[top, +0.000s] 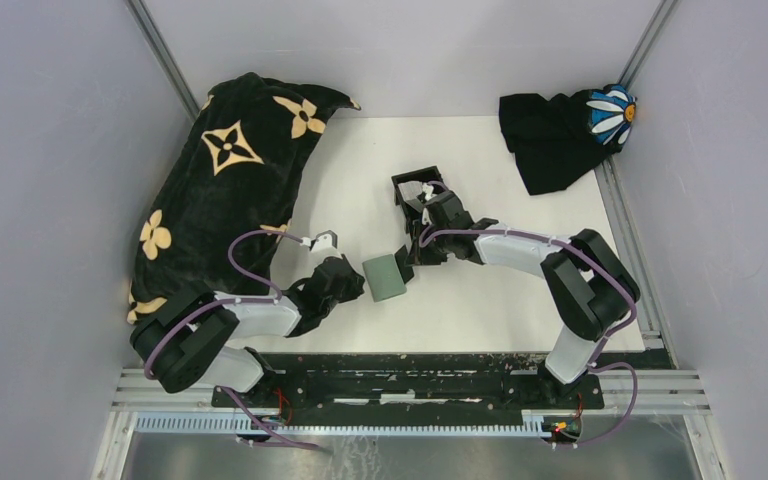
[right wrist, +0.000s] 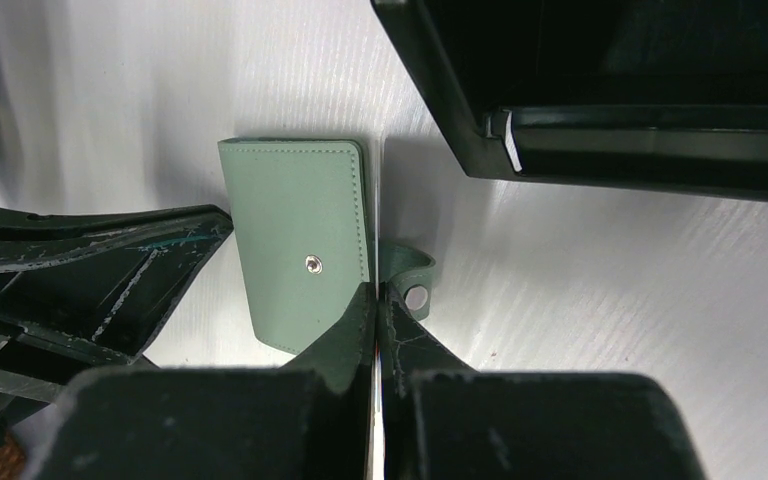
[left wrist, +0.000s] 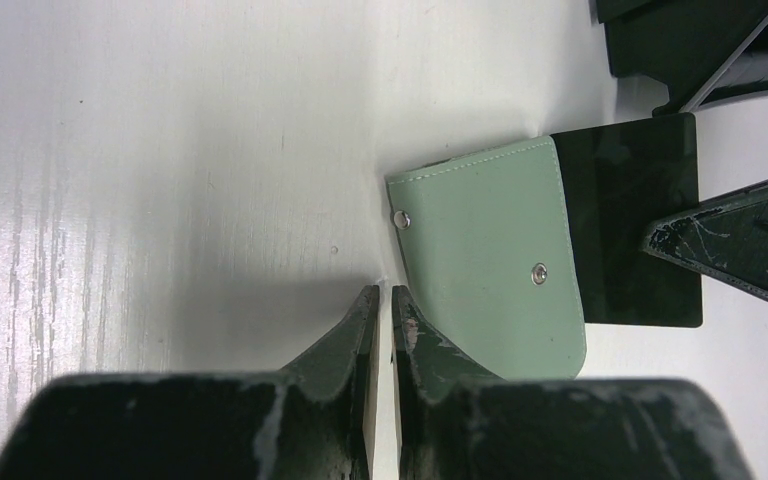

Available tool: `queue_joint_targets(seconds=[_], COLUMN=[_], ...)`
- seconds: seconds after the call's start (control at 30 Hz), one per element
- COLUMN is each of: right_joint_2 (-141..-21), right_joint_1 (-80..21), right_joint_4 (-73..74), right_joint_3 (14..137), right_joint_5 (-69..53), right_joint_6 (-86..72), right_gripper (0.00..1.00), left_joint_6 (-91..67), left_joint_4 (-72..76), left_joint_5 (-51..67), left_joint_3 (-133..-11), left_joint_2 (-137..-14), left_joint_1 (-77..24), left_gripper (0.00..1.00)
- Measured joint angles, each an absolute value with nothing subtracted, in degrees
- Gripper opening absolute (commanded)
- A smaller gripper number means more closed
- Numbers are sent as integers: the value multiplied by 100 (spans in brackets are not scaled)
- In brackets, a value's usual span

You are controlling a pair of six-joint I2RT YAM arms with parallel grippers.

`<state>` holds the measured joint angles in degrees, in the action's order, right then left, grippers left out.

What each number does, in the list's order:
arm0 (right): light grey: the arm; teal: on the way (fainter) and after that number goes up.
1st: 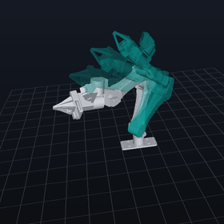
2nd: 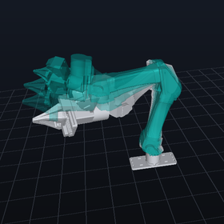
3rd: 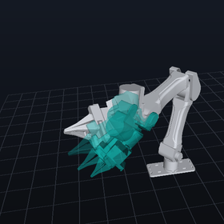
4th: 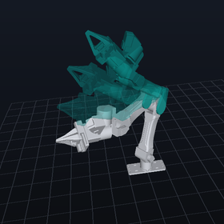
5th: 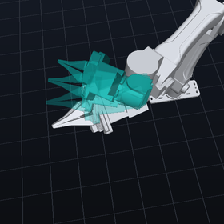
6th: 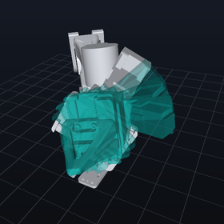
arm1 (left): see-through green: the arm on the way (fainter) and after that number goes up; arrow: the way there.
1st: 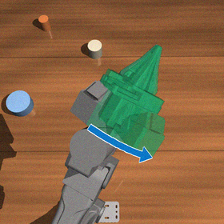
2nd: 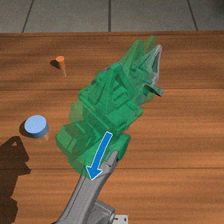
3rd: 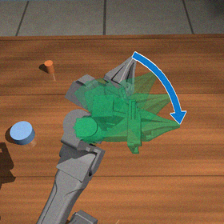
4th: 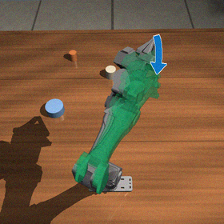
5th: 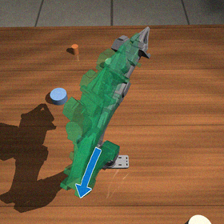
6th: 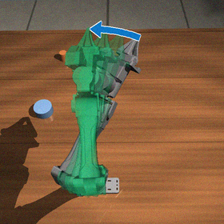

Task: Put the credit cards into the card holder
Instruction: Open the card holder at the center of the board.

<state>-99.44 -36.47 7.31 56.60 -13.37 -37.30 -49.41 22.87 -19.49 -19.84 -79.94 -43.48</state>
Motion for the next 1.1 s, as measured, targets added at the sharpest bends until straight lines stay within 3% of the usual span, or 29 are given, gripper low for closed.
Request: queue_joint_targets(seconds=[1.1], right_joint_2=[-9651], right_joint_1=[-3614], right_joint_4=[322], right_joint_3=[5256], right_joint_5=[-1570], right_joint_6=[-4053], right_gripper=[1], left_joint_6=[-4941], left_joint_4=[2504], left_joint_5=[-1942], left_joint_3=[-1999], left_joint_2=[-8149], left_joint_1=[-4348], left_gripper=[15])
